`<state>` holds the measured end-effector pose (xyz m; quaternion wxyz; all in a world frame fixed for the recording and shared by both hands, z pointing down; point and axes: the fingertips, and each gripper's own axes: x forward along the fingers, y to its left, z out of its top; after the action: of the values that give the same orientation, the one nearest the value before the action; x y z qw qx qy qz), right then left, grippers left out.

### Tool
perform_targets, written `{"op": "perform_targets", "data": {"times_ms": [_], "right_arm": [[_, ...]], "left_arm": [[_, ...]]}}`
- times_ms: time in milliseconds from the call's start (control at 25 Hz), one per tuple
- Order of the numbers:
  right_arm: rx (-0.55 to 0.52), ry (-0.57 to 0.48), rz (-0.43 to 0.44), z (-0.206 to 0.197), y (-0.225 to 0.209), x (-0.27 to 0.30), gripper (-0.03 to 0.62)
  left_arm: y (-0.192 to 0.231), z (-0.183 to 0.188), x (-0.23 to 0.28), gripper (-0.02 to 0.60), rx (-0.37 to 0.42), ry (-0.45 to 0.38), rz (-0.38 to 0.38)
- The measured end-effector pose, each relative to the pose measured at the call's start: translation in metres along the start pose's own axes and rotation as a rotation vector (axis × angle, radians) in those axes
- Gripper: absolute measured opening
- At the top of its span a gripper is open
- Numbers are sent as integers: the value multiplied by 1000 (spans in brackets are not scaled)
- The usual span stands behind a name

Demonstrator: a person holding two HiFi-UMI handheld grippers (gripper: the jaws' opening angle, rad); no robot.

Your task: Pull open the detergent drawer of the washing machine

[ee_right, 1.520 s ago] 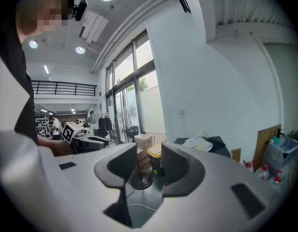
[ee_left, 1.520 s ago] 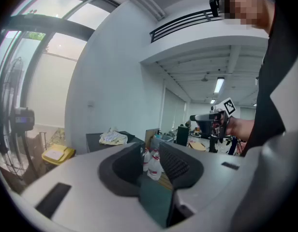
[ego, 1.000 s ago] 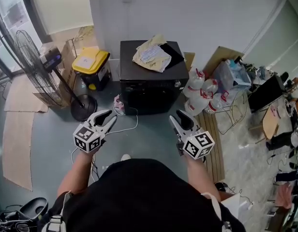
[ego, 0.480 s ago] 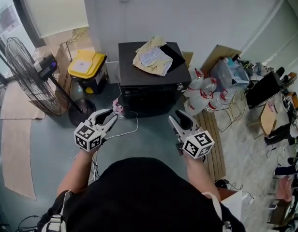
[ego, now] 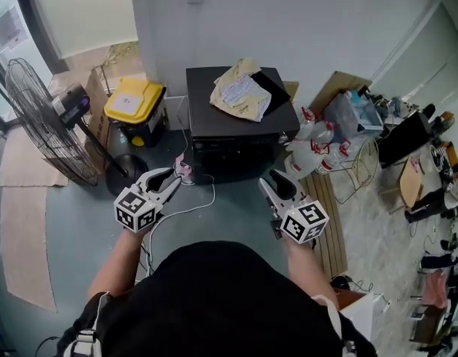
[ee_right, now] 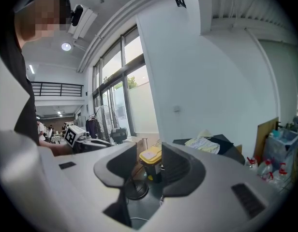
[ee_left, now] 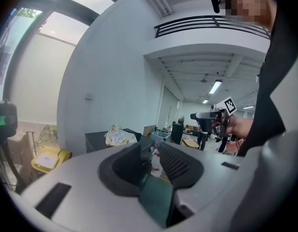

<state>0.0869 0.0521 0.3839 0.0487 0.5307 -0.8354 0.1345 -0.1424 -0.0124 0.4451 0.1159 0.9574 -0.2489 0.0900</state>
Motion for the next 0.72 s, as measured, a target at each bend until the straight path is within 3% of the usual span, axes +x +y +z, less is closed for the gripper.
{"op": "perform_targets", "data": {"times_ms": [720], "right_arm": [[21,30,34,-17,13,29,163]], "left_arm": [[16,-11,-21,127,-10,26,20]]}}
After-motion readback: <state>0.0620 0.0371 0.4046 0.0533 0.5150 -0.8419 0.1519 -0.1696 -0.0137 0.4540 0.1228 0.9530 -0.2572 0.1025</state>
